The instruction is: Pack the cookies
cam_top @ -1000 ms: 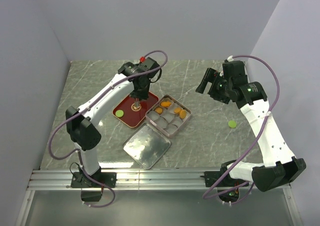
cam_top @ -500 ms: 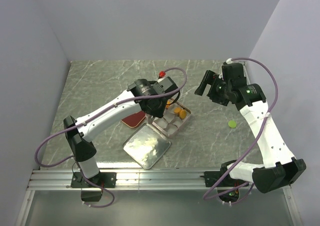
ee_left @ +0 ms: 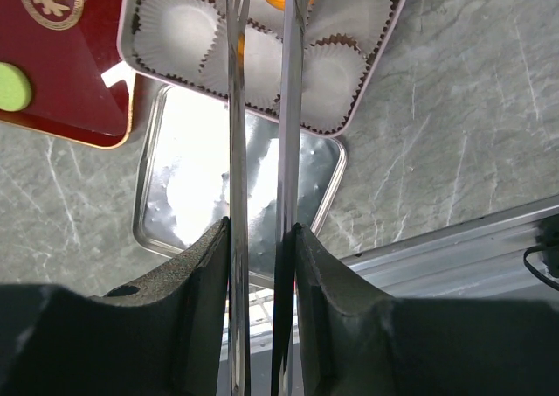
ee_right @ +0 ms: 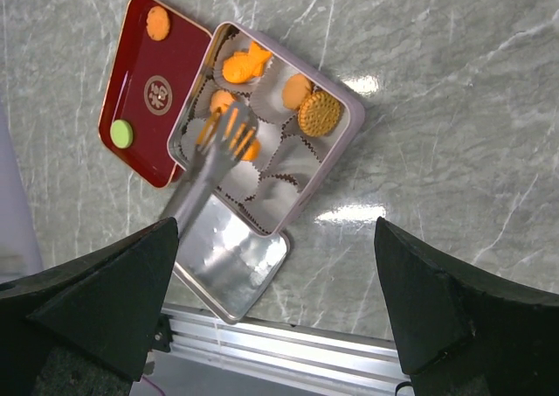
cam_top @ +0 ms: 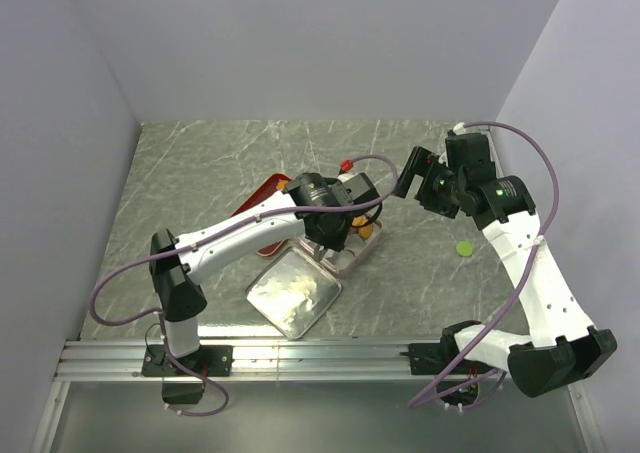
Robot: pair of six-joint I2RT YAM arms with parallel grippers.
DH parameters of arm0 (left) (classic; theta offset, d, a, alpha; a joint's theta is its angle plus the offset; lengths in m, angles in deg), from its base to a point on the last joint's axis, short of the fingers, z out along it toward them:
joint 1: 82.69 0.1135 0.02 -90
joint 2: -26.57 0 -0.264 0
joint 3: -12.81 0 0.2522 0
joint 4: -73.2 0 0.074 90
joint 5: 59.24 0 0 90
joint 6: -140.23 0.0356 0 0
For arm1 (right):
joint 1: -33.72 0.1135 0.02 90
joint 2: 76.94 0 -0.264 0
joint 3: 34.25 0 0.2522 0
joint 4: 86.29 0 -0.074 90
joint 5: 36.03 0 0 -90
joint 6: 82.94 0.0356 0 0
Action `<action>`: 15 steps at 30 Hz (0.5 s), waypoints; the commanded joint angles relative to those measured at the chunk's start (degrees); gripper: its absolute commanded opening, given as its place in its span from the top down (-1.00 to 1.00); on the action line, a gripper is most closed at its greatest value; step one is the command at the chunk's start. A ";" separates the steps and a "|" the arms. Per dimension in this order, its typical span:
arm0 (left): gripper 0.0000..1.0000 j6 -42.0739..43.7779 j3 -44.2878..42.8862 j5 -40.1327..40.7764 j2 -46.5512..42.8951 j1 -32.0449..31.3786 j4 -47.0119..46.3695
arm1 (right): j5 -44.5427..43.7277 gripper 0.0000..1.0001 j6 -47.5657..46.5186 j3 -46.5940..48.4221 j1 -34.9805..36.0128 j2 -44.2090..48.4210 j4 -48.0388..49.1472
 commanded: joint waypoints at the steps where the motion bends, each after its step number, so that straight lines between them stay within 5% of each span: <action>1: 0.31 -1.39 -0.08 -0.23 0.38 -0.97 -2.06 | -1.12 -1.00 -0.58 0.44 0.75 1.92 0.19; 15: 0.28 -3.24 -0.17 4.07 3.55 -1.68 1.10 | -1.56 -1.00 -0.85 0.36 1.81 1.92 0.27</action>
